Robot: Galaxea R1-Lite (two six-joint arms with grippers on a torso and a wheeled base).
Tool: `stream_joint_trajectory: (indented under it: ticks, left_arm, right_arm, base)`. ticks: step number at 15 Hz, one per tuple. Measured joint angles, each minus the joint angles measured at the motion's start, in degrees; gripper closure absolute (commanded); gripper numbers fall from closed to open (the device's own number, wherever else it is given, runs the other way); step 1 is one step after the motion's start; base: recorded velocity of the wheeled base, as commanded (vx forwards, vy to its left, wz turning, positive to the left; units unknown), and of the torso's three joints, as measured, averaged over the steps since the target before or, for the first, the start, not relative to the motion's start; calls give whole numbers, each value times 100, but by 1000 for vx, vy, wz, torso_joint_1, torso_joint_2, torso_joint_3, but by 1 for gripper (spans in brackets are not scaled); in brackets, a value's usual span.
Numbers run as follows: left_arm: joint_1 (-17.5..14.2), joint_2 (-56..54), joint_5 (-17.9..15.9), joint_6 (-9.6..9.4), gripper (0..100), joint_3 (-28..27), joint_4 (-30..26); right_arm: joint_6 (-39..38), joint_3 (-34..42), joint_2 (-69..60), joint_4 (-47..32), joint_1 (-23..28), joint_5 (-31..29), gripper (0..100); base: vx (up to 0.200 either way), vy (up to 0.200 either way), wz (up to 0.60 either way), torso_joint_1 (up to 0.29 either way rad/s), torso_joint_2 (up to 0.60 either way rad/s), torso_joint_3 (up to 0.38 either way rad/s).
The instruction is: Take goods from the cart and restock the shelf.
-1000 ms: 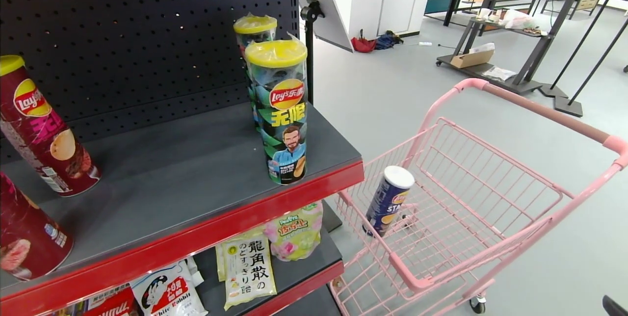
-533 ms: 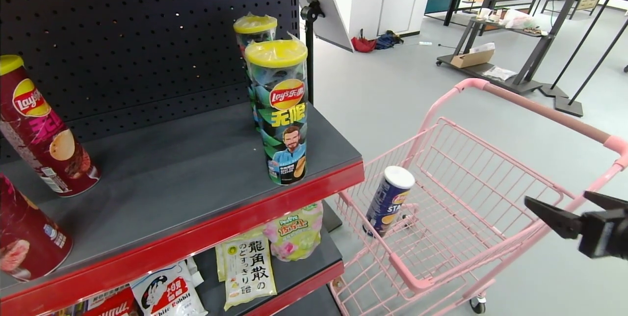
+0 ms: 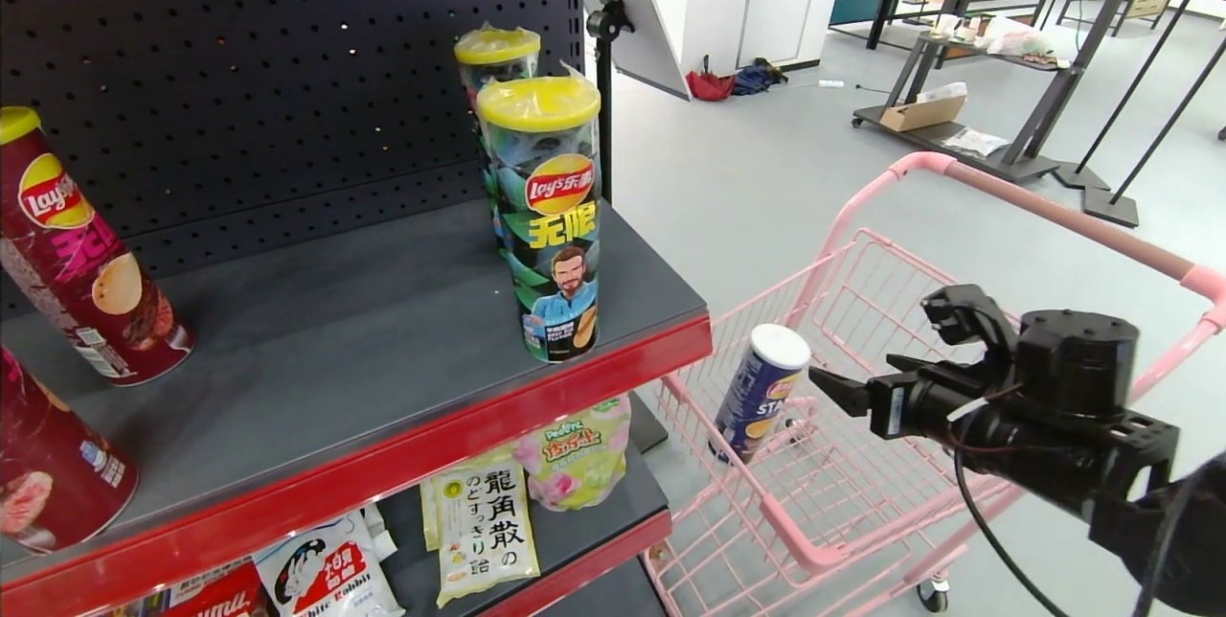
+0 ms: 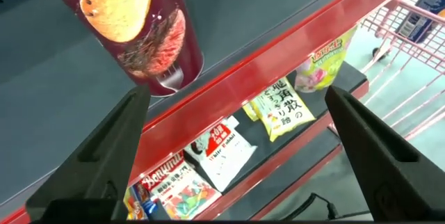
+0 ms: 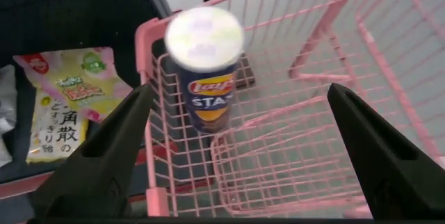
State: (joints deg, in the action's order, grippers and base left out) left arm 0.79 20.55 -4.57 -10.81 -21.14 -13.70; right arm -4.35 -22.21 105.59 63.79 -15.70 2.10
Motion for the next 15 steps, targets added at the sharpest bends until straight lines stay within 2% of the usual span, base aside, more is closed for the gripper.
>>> stream_joint_trajectory:
  ticks: [2, 5, 9, 15]
  left_arm:
    - [0, 56, 6, 0, 0, -11, 0]
    - [0, 102, 9, -10, 0, -13, 0]
    - [0, 150, 17, -16, 0, -13, -1]
    - [0, 177, 17, -34, 0, -5, 0]
  right_arm:
    - [-185, -226, 468, 68, -262, 52, 0]
    - [-196, -311, 868, 140, -375, 66, 0]
    - [-191, -333, 1449, 950, -361, 90, 0]
    - [-185, -634, 2180, 1396, -234, 202, 0]
  base:
    - [0, 0, 0, 0, 0, 0]
    - [0, 0, 0, 0, 0, 0]
    - [0, 0, 0, 0, 0, 0]
    - [0, 0, 0, 0, 0, 0]
